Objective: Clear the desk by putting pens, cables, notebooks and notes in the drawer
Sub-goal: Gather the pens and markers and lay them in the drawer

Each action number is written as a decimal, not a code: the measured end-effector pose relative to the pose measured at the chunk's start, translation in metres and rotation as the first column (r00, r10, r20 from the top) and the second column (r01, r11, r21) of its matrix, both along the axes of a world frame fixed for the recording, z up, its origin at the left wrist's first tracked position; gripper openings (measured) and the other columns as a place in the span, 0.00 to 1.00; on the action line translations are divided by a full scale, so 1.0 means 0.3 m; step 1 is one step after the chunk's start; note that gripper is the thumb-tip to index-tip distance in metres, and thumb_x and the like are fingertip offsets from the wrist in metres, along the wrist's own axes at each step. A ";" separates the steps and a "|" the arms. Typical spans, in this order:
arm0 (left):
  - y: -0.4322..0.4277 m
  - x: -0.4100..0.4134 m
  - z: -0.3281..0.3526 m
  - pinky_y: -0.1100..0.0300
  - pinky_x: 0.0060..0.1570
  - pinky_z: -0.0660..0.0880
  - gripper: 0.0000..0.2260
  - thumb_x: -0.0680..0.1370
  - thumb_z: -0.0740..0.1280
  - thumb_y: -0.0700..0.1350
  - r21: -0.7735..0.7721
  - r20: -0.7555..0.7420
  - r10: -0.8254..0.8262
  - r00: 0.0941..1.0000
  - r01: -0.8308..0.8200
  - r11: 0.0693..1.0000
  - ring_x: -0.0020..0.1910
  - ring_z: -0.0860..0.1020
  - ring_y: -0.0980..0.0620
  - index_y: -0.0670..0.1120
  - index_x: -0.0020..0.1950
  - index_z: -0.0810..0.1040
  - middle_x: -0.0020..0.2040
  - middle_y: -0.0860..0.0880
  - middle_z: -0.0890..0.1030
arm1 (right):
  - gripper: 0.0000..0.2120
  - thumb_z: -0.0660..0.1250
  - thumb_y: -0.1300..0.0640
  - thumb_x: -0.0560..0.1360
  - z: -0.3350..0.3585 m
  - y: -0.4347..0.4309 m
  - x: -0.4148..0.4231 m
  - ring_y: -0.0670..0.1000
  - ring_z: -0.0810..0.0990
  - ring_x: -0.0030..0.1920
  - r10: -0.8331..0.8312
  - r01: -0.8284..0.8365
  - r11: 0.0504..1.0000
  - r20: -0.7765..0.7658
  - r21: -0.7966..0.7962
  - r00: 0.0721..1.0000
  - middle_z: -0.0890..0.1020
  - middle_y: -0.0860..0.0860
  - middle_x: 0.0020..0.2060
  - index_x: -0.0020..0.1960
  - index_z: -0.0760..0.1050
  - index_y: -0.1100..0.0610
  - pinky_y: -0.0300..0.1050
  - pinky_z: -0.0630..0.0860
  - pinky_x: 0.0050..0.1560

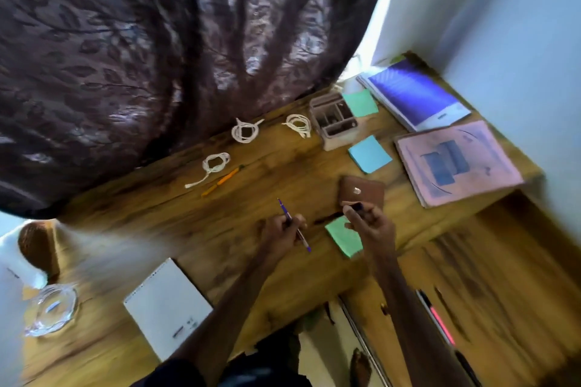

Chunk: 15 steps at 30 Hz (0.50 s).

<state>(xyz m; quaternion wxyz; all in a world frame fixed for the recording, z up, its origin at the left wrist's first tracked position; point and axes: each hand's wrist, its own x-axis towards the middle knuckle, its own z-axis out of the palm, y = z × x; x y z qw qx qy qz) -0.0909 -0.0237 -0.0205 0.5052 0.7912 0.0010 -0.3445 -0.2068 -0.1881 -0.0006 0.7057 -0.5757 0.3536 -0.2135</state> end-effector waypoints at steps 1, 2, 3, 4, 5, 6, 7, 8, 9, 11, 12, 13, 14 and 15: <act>-0.031 -0.039 0.013 0.69 0.31 0.75 0.12 0.82 0.66 0.45 -0.008 0.011 -0.012 1.000 0.012 1.000 0.29 0.79 0.63 0.38 0.49 0.83 0.41 0.44 0.84 | 0.15 0.77 0.57 0.73 0.005 -0.024 -0.047 0.53 0.81 0.44 -0.024 0.023 0.999 0.015 0.036 1.000 0.84 0.58 0.42 0.49 0.79 0.69 0.54 0.79 0.48; -0.067 -0.092 0.018 0.69 0.32 0.75 0.12 0.83 0.65 0.45 -0.015 0.012 -0.038 0.999 0.039 0.999 0.29 0.79 0.63 0.37 0.50 0.83 0.42 0.43 0.85 | 0.18 0.77 0.56 0.74 0.017 -0.049 -0.111 0.54 0.82 0.46 -0.058 0.056 0.996 0.029 0.068 0.998 0.84 0.59 0.43 0.49 0.77 0.72 0.54 0.79 0.51; -0.100 -0.144 0.026 0.67 0.34 0.77 0.12 0.82 0.66 0.45 -0.024 0.005 -0.062 0.998 0.063 0.998 0.32 0.80 0.61 0.37 0.51 0.83 0.43 0.43 0.85 | 0.19 0.75 0.57 0.75 0.031 -0.075 -0.171 0.53 0.84 0.46 -0.093 0.089 0.991 0.041 0.097 0.995 0.85 0.59 0.43 0.51 0.77 0.73 0.52 0.80 0.52; -0.136 -0.205 0.031 0.64 0.37 0.78 0.12 0.82 0.66 0.46 -0.037 -0.003 -0.083 0.997 0.083 0.996 0.35 0.81 0.58 0.38 0.51 0.84 0.44 0.43 0.86 | 0.17 0.73 0.58 0.76 0.048 -0.100 -0.240 0.52 0.85 0.45 -0.123 0.118 0.986 0.041 0.116 0.992 0.86 0.58 0.43 0.53 0.77 0.73 0.48 0.82 0.50; -0.171 -0.269 0.032 0.61 0.39 0.79 0.11 0.82 0.67 0.47 -0.048 -0.012 -0.097 0.995 0.096 0.994 0.37 0.82 0.55 0.40 0.50 0.85 0.44 0.45 0.87 | 0.15 0.71 0.59 0.78 0.061 -0.123 -0.310 0.51 0.86 0.42 -0.145 0.141 0.982 0.029 0.123 0.989 0.87 0.58 0.42 0.54 0.77 0.72 0.45 0.83 0.47; -0.199 -0.325 0.027 0.59 0.40 0.79 0.11 0.81 0.67 0.48 -0.045 -0.014 -0.114 0.993 0.114 0.993 0.38 0.83 0.53 0.43 0.47 0.85 0.43 0.46 0.87 | 0.15 0.70 0.59 0.79 0.068 -0.142 -0.370 0.52 0.85 0.40 -0.154 0.151 0.981 0.016 0.124 0.988 0.86 0.59 0.41 0.55 0.77 0.71 0.45 0.83 0.44; -0.236 -0.402 0.029 0.59 0.40 0.79 0.11 0.81 0.67 0.49 -0.046 -0.018 -0.149 0.989 0.149 0.988 0.38 0.83 0.53 0.44 0.46 0.85 0.41 0.47 0.87 | 0.14 0.70 0.58 0.79 0.061 -0.172 -0.447 0.53 0.83 0.36 -0.171 0.169 0.978 0.003 0.122 0.985 0.85 0.60 0.39 0.55 0.76 0.71 0.46 0.82 0.40; -0.271 -0.475 0.031 0.60 0.38 0.79 0.12 0.82 0.66 0.50 -0.054 -0.023 -0.195 0.981 0.193 0.980 0.37 0.83 0.54 0.44 0.47 0.85 0.40 0.48 0.86 | 0.14 0.70 0.57 0.79 0.052 -0.200 -0.520 0.54 0.81 0.33 -0.187 0.188 0.975 -0.017 0.115 0.982 0.83 0.60 0.38 0.55 0.76 0.69 0.46 0.80 0.35; -0.307 -0.551 0.033 0.62 0.36 0.78 0.14 0.83 0.65 0.50 -0.071 -0.037 -0.241 0.970 0.238 0.969 0.35 0.82 0.57 0.42 0.48 0.85 0.39 0.49 0.85 | 0.13 0.70 0.56 0.79 0.036 -0.230 -0.594 0.54 0.78 0.31 -0.204 0.209 0.973 -0.060 0.095 0.977 0.82 0.59 0.36 0.55 0.77 0.67 0.44 0.77 0.31; -0.365 -0.686 0.025 0.65 0.34 0.77 0.15 0.83 0.64 0.51 -0.070 -0.046 -0.325 0.944 0.322 0.944 0.32 0.81 0.60 0.42 0.48 0.85 0.37 0.50 0.84 | 0.11 0.70 0.52 0.79 -0.010 -0.281 -0.736 0.51 0.74 0.29 -0.222 0.227 0.974 -0.190 0.005 0.956 0.80 0.54 0.33 0.54 0.81 0.60 0.42 0.70 0.28; -0.393 -0.752 0.009 0.63 0.35 0.77 0.17 0.82 0.64 0.54 -0.054 -0.039 -0.369 0.929 0.367 0.929 0.33 0.82 0.57 0.44 0.46 0.86 0.36 0.50 0.85 | 0.11 0.69 0.50 0.80 -0.044 -0.308 -0.812 0.50 0.72 0.29 -0.220 0.211 0.975 -0.244 -0.063 0.944 0.79 0.52 0.31 0.51 0.82 0.57 0.42 0.68 0.27; -0.416 -0.811 -0.013 0.60 0.36 0.77 0.18 0.82 0.64 0.56 -0.045 -0.035 -0.403 0.914 0.402 0.915 0.33 0.82 0.54 0.45 0.44 0.86 0.36 0.50 0.85 | 0.11 0.67 0.49 0.81 -0.084 -0.337 -0.885 0.49 0.71 0.28 -0.209 0.172 0.974 -0.299 -0.145 0.931 0.78 0.51 0.30 0.47 0.82 0.56 0.43 0.67 0.28; -0.438 -0.868 -0.033 0.58 0.37 0.76 0.19 0.81 0.64 0.57 -0.062 -0.048 -0.423 0.905 0.420 0.906 0.32 0.81 0.53 0.44 0.43 0.86 0.35 0.49 0.84 | 0.13 0.66 0.49 0.81 -0.125 -0.367 -0.951 0.49 0.71 0.28 -0.199 0.128 0.968 -0.356 -0.214 0.913 0.77 0.51 0.29 0.44 0.82 0.55 0.45 0.67 0.29; -0.456 -0.918 -0.058 0.56 0.37 0.75 0.20 0.81 0.64 0.56 -0.077 -0.063 -0.435 0.898 0.430 0.899 0.31 0.80 0.53 0.43 0.42 0.85 0.34 0.49 0.83 | 0.14 0.64 0.51 0.82 -0.168 -0.394 -1.010 0.49 0.71 0.28 -0.195 0.089 0.962 -0.418 -0.259 0.887 0.77 0.51 0.29 0.41 0.81 0.55 0.46 0.68 0.32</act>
